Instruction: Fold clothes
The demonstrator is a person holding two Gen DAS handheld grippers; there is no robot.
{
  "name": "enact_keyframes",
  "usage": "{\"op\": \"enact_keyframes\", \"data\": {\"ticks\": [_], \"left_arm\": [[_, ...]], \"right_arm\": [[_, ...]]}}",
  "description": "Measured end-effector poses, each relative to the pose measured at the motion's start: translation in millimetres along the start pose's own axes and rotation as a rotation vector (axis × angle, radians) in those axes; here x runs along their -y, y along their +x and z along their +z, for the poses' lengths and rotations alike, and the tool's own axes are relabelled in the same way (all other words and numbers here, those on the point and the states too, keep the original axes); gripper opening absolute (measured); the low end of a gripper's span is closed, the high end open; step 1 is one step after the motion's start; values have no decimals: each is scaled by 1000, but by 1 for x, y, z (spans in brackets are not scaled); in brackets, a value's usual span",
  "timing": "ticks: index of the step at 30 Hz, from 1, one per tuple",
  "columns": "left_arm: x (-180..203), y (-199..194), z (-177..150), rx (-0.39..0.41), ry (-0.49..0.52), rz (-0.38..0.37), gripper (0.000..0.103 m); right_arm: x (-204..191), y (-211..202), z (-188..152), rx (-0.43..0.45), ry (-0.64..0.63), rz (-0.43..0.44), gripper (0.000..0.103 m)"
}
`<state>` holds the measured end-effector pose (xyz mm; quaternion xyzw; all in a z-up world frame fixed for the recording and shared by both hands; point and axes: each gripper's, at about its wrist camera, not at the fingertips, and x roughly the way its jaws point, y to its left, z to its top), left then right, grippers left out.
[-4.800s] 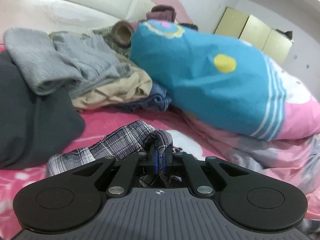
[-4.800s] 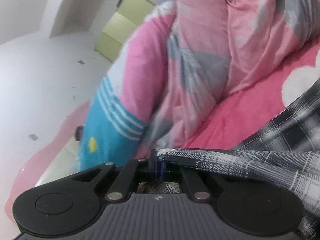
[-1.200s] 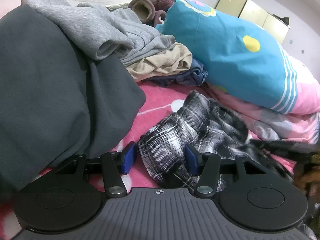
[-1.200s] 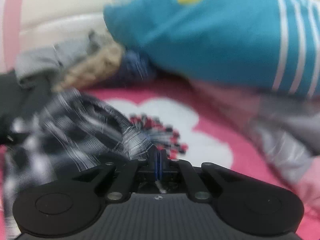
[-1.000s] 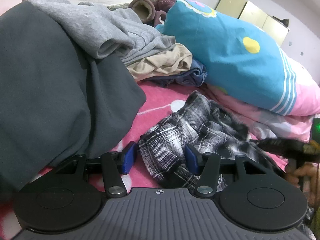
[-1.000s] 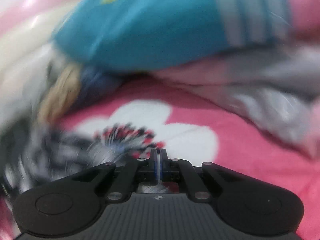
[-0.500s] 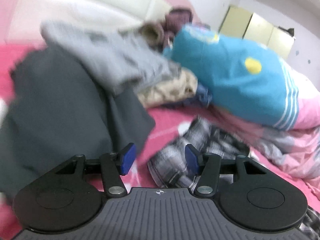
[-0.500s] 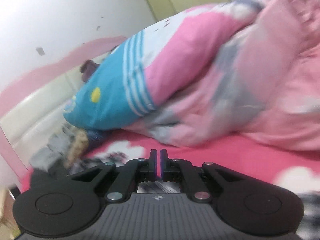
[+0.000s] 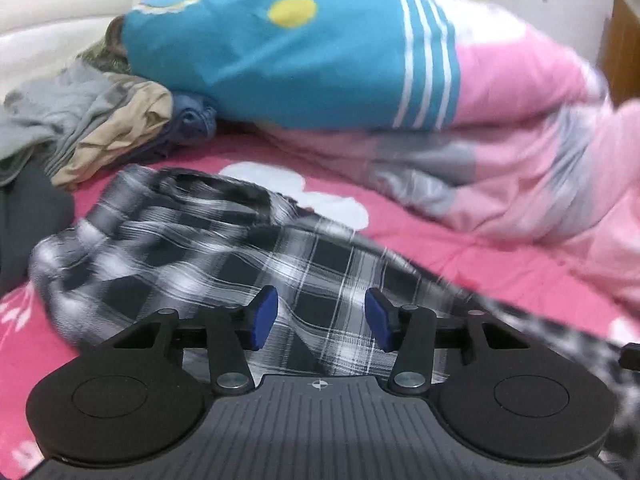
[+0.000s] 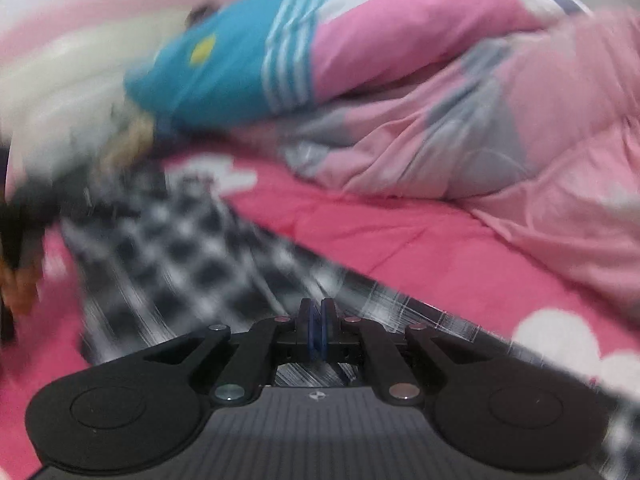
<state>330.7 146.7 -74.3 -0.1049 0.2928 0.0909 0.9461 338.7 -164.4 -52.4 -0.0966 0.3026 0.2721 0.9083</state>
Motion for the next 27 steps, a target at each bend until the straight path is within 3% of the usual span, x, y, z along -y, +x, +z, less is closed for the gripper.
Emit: {"op": "enact_keyframes", "data": {"ticks": [4,8,12,17,24,27], "left_arm": [[1,15,-17,0,30,46,47],[-8,25,-30,-21,18,45,47],[-7,25,-30,-15,22,39,47],[-7,29,-30,-16,17,32,47],[-8,30,-29,-15,16,32,47],[-9,30,-29,-14,18,32,47]], "right_arm": [[-26,7,-26,-12,-269,-116,3],[-34,18,-51,-70,-429,-160,3],[-20,21,-50,-33,-419,-213,0],[23,18,-19,23,-234,-232,0],[67,50,-13,-24,-80,-253,0],[69,57,-17,-28,-78,-261,0]]}}
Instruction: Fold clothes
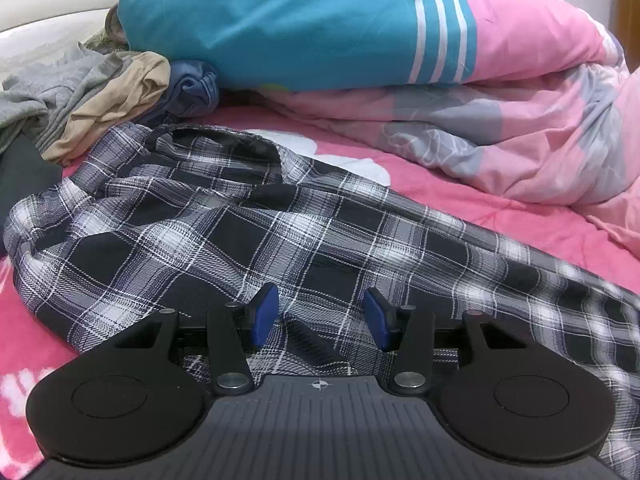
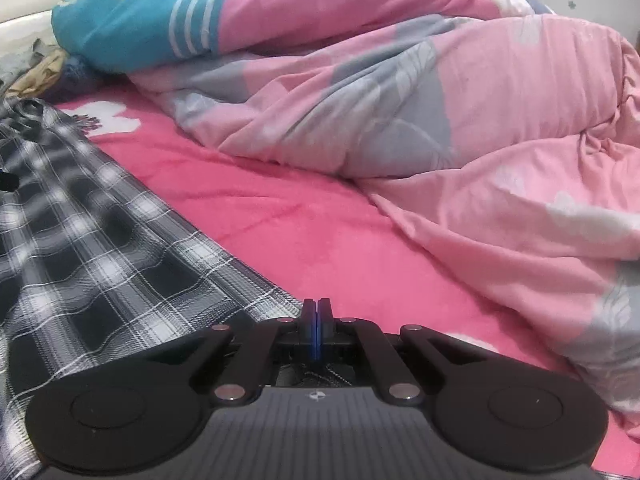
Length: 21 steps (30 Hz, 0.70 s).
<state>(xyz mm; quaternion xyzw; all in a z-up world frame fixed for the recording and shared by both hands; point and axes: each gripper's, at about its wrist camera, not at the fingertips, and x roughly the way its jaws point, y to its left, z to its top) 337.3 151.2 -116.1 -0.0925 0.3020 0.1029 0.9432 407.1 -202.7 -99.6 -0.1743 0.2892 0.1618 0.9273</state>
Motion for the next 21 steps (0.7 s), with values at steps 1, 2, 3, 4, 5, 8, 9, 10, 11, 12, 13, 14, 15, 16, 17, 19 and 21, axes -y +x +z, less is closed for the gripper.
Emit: {"op": "enact_keyframes", "data": {"ticks": [1,2,3,4,5,8,9,10,11,12,13,14,15,16,17,19,21], "left_arm": [[0,0,0,0,0,0,47],[0,0,0,1,1,0,47],[1,0,0,1,3,2,47],[1,0,-1,2,5,3,47],[2,0,-1,2,7,4,47],[2,1,-1,2,9,5,47],[3,1,-1,3,9,4,47],[3,1,-1,4,9,5,47],[4,0,-1,5,9,4,47],[4,0,-1,7,8,1,47],[3,-2,-1,11,4,-4,48],[2,-4,0,20,-2,-10,48],[3,-10,2,41,-2,-13,48],[5,-19,4,70,6,-11,48],[7,-27,6,100,13,-9,48],[18,-46,14,139,39,-30,48],[39,-61,23,147,68,-90,48]], "right_arm": [[0,1,1,3,-2,-1,0],[0,3,1,6,-3,-3,0],[1,4,2,9,-5,-4,0],[1,8,1,3,-7,-4,0],[2,12,0,-6,-9,-7,0],[10,32,-3,-44,25,7,0],[21,30,-1,-39,97,32,0],[32,28,1,-34,170,57,0],[47,21,4,-26,259,65,0],[62,10,3,-6,331,63,0],[78,-2,3,15,402,61,0],[95,-21,1,38,463,56,0],[110,-43,-2,61,508,51,0],[123,-67,-5,79,530,49,1],[133,-95,-9,91,529,41,1],[142,-146,-19,98,485,19,1],[141,-186,-29,89,436,13,1]]}}
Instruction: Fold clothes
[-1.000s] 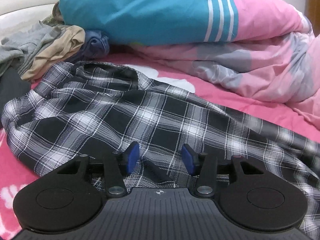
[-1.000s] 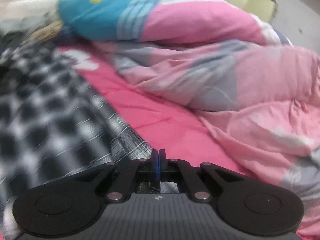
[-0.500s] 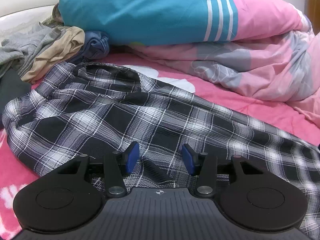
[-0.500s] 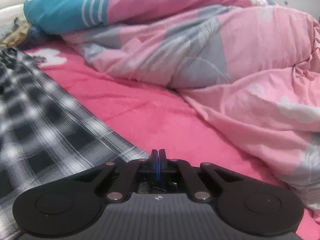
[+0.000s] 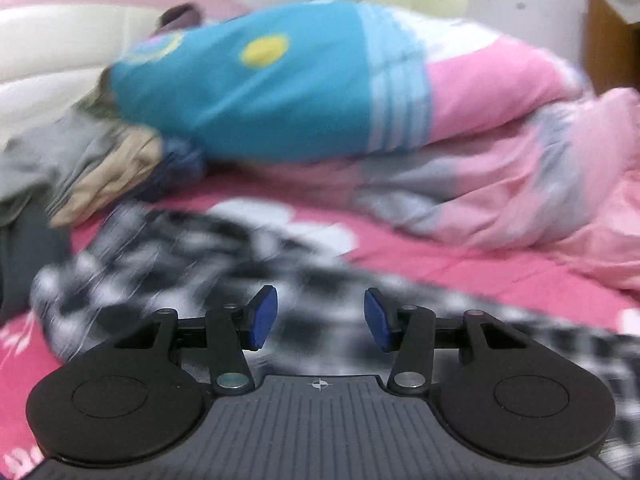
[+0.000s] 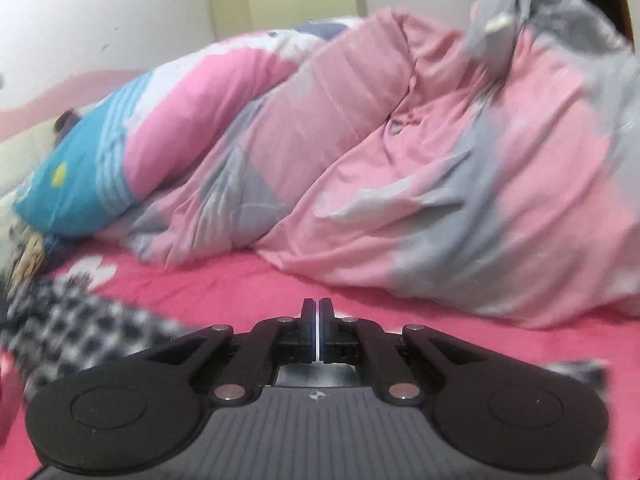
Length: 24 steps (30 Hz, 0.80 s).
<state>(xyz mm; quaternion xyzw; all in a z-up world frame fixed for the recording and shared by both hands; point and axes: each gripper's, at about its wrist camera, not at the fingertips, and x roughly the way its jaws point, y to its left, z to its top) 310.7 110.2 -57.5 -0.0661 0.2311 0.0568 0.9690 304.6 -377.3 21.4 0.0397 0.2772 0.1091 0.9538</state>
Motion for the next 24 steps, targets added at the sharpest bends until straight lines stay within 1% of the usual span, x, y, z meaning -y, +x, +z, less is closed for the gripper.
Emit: {"op": "enact_keyframes", "data": {"ticks": [1,3,5,7,10,12,14,18,20,22,23,24], "left_arm": [[17,-2,5,-12,22,-48,48],[50,-2,11,-40,66,-139,48],[86,7,8,-80,112,-211,48],[119,22,-2,-121,156,-256,48],[159,43,-21,-157,206,-284,47],[175,49,-31,-150,241,-284,47],[181,54,-38,-144,247,-286,47],[181,63,-49,-153,245,-277,47],[179,68,-55,-170,237,-272,47],[177,70,-57,-173,224,-274,47],[177,70,-57,-171,220,-274,47],[177,71,-57,-170,218,-273,47]], "right_arm": [[-4,-17,-8,-20,-26,10,1],[-17,-36,-24,-58,-77,47,1],[-41,-42,-47,-89,-167,75,1],[-69,-41,-70,-104,-281,82,2],[-100,-23,-105,-150,-412,58,2],[-109,-10,-121,-167,-471,19,3],[-111,-1,-129,-172,-492,-8,3],[-110,7,-134,-179,-477,-7,4],[-113,-1,-135,-155,-476,-8,4],[-115,-7,-135,-138,-464,12,16],[-116,-8,-136,-136,-470,13,31],[-117,-6,-140,-140,-488,3,37]]}}
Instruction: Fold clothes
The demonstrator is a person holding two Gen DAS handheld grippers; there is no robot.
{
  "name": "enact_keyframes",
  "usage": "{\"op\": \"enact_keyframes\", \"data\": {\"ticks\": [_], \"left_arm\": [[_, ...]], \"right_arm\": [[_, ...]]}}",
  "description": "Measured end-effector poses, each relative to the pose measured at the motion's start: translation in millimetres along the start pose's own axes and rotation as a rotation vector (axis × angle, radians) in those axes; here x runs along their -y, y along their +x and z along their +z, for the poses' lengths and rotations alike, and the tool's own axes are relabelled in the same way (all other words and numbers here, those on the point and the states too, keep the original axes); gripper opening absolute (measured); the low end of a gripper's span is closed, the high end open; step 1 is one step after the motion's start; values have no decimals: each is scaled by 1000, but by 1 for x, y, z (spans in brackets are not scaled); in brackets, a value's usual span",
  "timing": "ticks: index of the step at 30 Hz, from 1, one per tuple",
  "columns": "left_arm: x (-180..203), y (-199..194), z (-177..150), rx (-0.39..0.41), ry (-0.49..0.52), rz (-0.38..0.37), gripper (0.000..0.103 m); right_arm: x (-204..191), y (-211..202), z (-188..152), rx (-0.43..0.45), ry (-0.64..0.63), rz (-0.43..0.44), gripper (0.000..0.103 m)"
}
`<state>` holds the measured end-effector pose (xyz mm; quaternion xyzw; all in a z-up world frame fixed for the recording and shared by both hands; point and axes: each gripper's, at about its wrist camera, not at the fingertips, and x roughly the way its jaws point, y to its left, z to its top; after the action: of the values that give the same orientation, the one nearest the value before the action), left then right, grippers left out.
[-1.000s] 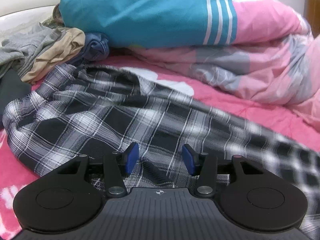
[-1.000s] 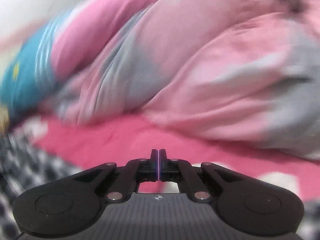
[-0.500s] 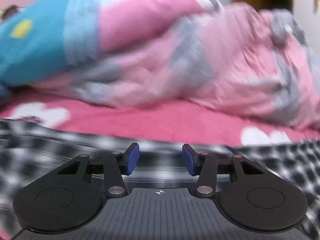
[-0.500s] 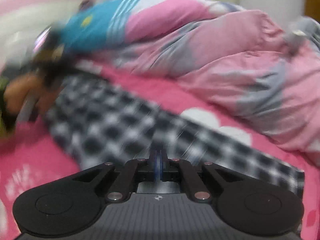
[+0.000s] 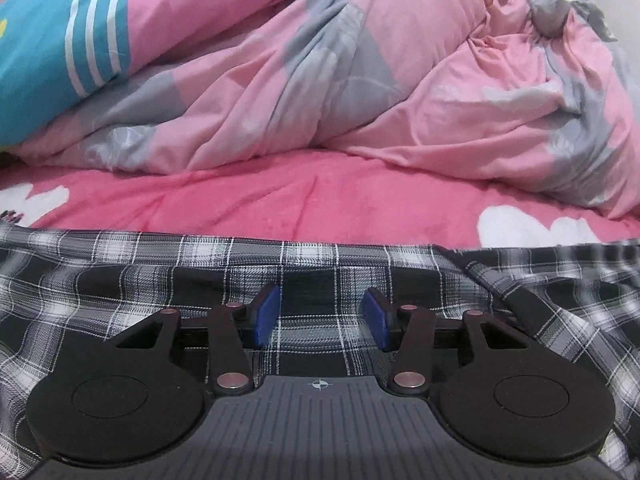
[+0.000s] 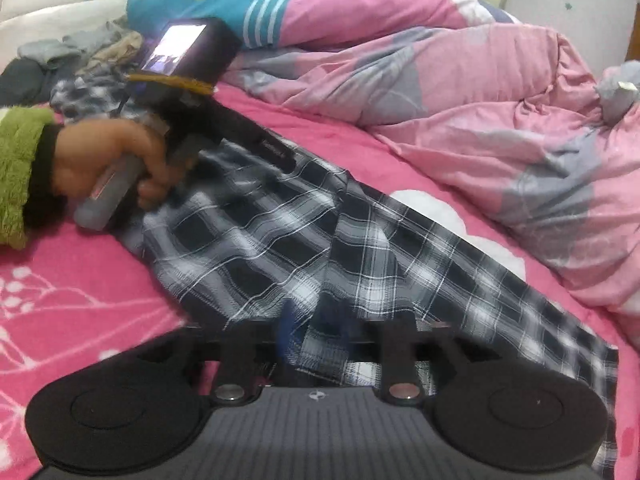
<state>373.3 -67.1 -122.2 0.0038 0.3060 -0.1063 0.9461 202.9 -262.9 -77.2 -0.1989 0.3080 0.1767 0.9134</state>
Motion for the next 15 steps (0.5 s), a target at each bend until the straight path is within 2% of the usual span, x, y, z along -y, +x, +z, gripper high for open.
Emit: {"op": "enact_keyframes", "data": {"ticks": [2,4,6,8,10,15], "left_arm": [[0,1,-1,1,0,2,47],[0,1,-2,3,0,3,47],[-2,1,-3,4,-8,-2,47],[-2,2,-3,4,-12,-3,48],[-2,2,-4,5,-11,-2,47],[-2,3,-3,5,-4,4,48]], "right_arm": [[-5,5,-4,-14,-34,-20,35],[-2,7,-6,-6,-16,-36,27],[9,3,-5,8,58,-26,10],[18,0,-4,9,102,-31,2],[19,-1,-7,0,84,-52,0],[9,-16,0,69,61,-63,0]]}}
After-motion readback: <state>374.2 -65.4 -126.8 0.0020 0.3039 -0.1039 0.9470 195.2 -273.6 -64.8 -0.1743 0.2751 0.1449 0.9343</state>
